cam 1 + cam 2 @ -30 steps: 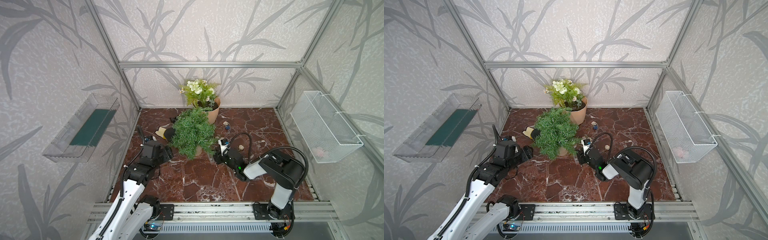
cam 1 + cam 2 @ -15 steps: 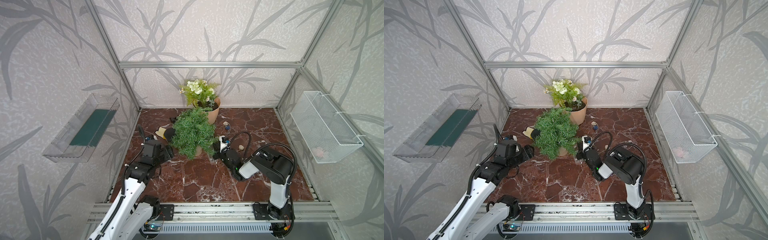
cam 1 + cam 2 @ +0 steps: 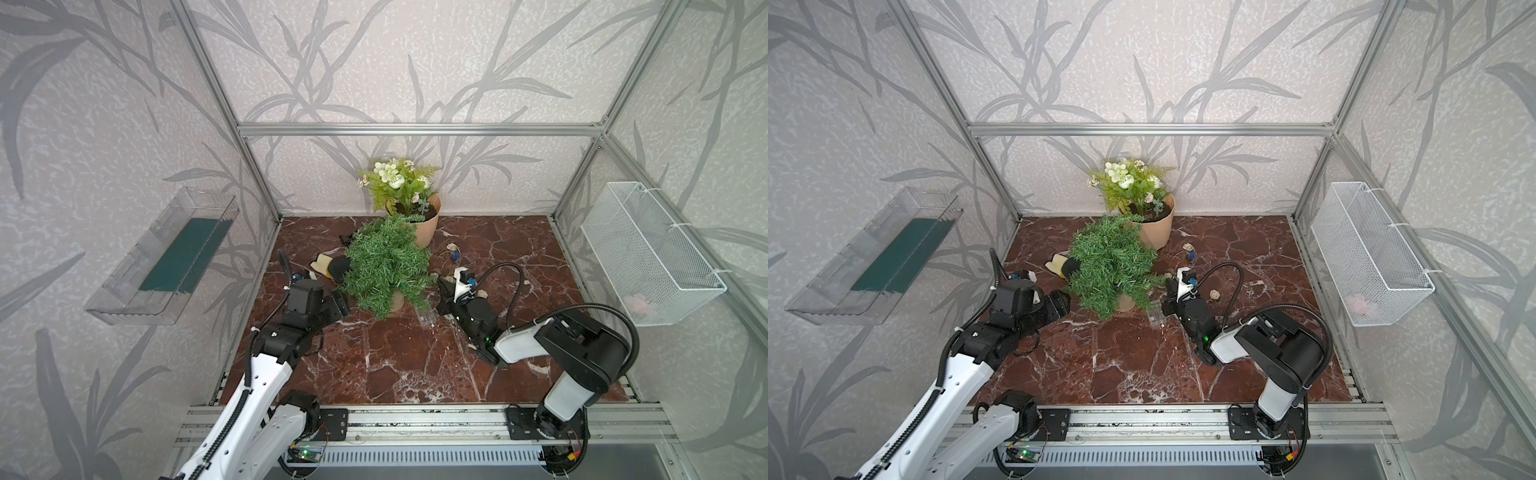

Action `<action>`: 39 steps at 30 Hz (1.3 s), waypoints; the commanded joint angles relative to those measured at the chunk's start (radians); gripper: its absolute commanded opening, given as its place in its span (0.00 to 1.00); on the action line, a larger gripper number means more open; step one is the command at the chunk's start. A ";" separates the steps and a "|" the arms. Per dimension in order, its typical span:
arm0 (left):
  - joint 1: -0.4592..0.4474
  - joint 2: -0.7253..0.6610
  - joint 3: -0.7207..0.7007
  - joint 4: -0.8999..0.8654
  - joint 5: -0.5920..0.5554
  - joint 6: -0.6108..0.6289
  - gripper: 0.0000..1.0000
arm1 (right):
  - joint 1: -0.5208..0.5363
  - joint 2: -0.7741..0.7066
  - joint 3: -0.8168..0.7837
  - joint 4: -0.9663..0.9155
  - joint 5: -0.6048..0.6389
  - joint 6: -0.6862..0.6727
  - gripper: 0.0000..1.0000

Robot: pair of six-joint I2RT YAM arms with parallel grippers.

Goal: Remove string lights from the small christmas tree
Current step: Move the light string to the center of the board.

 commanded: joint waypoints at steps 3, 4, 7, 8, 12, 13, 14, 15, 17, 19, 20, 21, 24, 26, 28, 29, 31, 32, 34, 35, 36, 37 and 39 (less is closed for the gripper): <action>0.007 -0.007 -0.010 0.003 -0.011 0.007 0.79 | -0.080 -0.168 0.008 -0.264 -0.009 0.028 0.00; 0.007 -0.007 -0.009 0.003 -0.011 0.007 0.79 | -0.103 -0.199 0.013 -0.319 -0.011 0.036 0.00; 0.007 -0.004 -0.007 0.003 -0.010 0.009 0.79 | -0.200 -0.261 0.056 -0.498 -0.065 0.072 0.00; 0.007 -0.002 -0.008 0.003 -0.010 0.009 0.79 | -0.242 -0.271 0.082 -0.579 -0.096 0.092 0.00; 0.007 0.002 -0.009 0.003 -0.013 0.012 0.79 | -0.337 -0.240 0.221 -0.875 -0.169 0.098 0.00; 0.008 0.001 -0.010 0.001 -0.015 0.013 0.79 | -0.340 -0.226 0.256 -0.966 -0.147 0.090 0.00; 0.008 0.001 -0.008 -0.002 -0.016 0.015 0.79 | -0.343 -0.209 0.290 -1.033 -0.133 0.081 0.00; 0.008 -0.001 -0.007 -0.005 -0.018 0.018 0.79 | -0.344 -0.191 0.312 -1.089 -0.131 0.071 0.00; 0.008 -0.001 -0.003 -0.016 -0.028 0.027 0.79 | -0.344 -0.145 0.380 -1.235 -0.158 0.038 0.22; 0.008 -0.002 0.004 -0.032 -0.041 0.035 0.79 | -0.340 -0.096 0.457 -1.405 -0.196 0.011 0.49; 0.008 -0.005 0.007 -0.043 -0.047 0.040 0.79 | -0.335 -0.080 0.472 -1.453 -0.207 0.000 0.54; 0.008 -0.004 0.010 -0.053 -0.051 0.043 0.79 | -0.326 -0.078 0.466 -1.467 -0.214 -0.010 0.56; 0.010 -0.009 0.023 -0.081 -0.063 0.055 0.80 | -0.295 -0.135 0.384 -1.422 -0.261 -0.017 0.62; 0.010 -0.013 0.029 -0.091 -0.069 0.060 0.80 | -0.264 -0.188 0.323 -1.363 -0.324 -0.006 0.66; 0.010 -0.018 0.030 -0.093 -0.072 0.061 0.80 | -0.211 -0.222 0.291 -1.324 -0.358 -0.008 0.70; 0.010 -0.018 0.030 -0.092 -0.071 0.059 0.80 | -0.176 -0.229 0.287 -1.314 -0.359 -0.007 0.78; 0.011 -0.019 0.024 -0.089 -0.069 0.056 0.80 | -0.124 -0.220 0.298 -1.309 -0.349 0.008 0.79; 0.011 -0.019 0.021 -0.086 -0.066 0.052 0.80 | -0.104 -0.209 0.305 -1.302 -0.344 0.024 0.85; 0.011 -0.020 0.016 -0.084 -0.054 0.046 0.80 | -0.073 -0.178 0.319 -1.281 -0.330 0.060 0.88; 0.011 -0.023 0.012 -0.084 -0.050 0.043 0.80 | -0.056 -0.156 0.333 -1.276 -0.321 0.072 0.88; 0.011 -0.025 0.010 -0.086 -0.047 0.040 0.80 | -0.043 -0.134 0.348 -1.280 -0.306 0.078 0.89; 0.011 -0.031 0.007 -0.088 -0.047 0.037 0.80 | -0.027 -0.110 0.367 -1.281 -0.296 0.078 0.89; 0.011 -0.041 0.004 -0.095 -0.046 0.033 0.80 | 0.003 -0.064 0.395 -1.275 -0.280 0.085 0.89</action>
